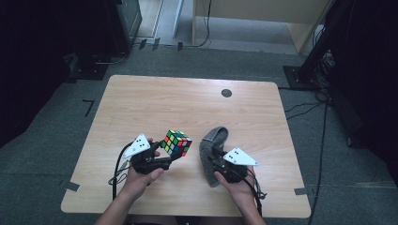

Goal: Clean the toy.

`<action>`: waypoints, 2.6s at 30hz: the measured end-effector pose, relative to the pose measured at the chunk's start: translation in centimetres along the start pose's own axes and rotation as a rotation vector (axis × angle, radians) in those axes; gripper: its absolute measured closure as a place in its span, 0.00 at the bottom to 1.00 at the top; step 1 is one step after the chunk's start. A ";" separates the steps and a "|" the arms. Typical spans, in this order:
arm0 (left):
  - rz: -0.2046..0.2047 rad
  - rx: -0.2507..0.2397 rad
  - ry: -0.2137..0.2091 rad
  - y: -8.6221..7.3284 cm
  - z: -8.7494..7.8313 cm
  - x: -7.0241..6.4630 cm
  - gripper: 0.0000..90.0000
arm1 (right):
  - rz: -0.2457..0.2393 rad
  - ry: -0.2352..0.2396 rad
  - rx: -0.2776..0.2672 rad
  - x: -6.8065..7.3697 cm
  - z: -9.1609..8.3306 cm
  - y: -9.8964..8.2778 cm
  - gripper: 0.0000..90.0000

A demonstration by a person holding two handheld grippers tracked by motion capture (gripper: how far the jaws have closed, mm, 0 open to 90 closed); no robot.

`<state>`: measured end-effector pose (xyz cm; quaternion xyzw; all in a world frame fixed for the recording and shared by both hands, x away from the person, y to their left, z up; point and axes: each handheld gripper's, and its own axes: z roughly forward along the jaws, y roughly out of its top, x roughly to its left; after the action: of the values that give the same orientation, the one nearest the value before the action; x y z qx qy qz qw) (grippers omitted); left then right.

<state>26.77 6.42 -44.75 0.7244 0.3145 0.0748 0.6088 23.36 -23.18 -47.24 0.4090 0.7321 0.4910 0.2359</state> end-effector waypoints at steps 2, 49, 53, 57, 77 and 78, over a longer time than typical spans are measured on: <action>0.001 0.001 -0.001 0.0 0.0 0.0 0.38 | 0.014 -0.036 0.032 -0.3 0.2 -0.3 0.76; -0.084 0.081 -0.101 0.1 1.1 0.0 0.15 | -0.280 -0.008 -0.229 1.9 0.4 -0.3 0.38; 0.082 0.083 -0.041 -0.2 0.8 -0.3 0.16 | -0.146 0.008 -0.207 1.3 -0.2 0.1 0.38; 0.250 0.095 0.011 -0.8 0.9 -1.3 0.16 | -0.069 0.033 -0.203 1.3 -0.5 0.5 0.38; 0.656 0.096 0.146 -2.7 2.1 -5.2 0.18 | 0.186 0.278 -0.023 3.5 -0.4 2.2 0.38; 0.664 0.094 0.154 -2.7 2.1 -5.3 0.19 | 0.191 0.288 -0.015 3.5 -0.3 2.2 0.38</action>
<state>22.66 1.91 -46.37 0.8069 0.1098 0.3086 0.4916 21.96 -20.04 -44.91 0.4003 0.7126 0.5700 0.0842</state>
